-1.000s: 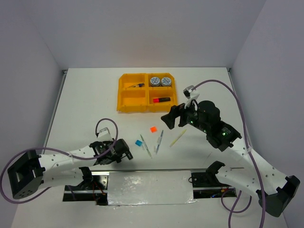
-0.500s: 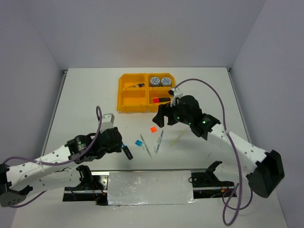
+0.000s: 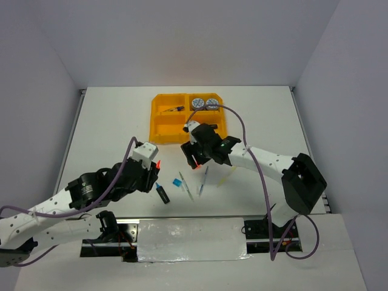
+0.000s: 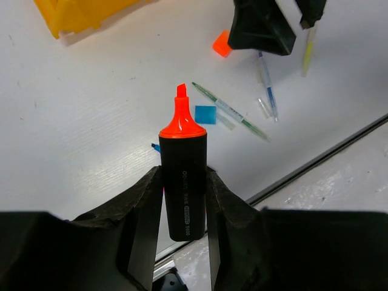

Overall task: Sort the stationery into containers
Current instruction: Pick up the pen from the center of the board, then pick up the pen cap from the center of the board.

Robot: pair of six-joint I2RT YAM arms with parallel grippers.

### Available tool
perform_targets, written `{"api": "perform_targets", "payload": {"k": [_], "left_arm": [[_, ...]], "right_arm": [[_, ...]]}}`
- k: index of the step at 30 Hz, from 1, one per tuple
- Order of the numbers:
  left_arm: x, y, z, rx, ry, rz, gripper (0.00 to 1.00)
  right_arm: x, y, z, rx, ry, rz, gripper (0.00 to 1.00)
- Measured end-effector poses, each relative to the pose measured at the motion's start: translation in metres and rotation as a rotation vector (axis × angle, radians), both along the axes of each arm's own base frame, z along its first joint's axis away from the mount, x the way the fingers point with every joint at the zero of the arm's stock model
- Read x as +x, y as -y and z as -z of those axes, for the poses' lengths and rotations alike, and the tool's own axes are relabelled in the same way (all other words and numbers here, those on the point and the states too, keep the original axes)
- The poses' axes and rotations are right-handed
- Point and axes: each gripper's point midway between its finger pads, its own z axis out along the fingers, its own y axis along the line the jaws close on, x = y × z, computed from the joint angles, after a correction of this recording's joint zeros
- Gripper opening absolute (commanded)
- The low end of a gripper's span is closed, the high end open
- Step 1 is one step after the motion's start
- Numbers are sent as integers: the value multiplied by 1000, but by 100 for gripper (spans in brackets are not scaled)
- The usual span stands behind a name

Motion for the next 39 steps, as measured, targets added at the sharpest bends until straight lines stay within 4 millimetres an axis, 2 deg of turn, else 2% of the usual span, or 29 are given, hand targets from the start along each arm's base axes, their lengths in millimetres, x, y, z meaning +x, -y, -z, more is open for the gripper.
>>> {"api": "perform_targets", "payload": {"k": [3,7,10,15,20,24,28,36,39], "left_arm": [[-3,-1,-9,-33,33,35,0],[-8,-1,-21,-81,71,78,0],[-9,1,-26,-105,86,95,0],[-10,7,-24,-101,75,115,0],[-11,8,-22,-92,74,140,0],[-13,8,-23,-103,78,147,0],[-15,8,-24,-114,79,156,0],[-16,9,-25,-121,77,165,0],[-17,10,-25,-121,76,168,0]], "right_arm": [[-1,1,9,-72,22,-120,78],[-5,7,17,-170,60,-301,82],[0,10,28,-249,72,-392,83],[0,2,51,-293,33,-570,83],[-3,-1,53,-297,34,-689,81],[10,-12,59,-309,33,-735,79],[13,-3,77,-347,-9,-747,79],[18,3,81,-372,-7,-741,72],[16,5,88,-380,-25,-747,71]]}}
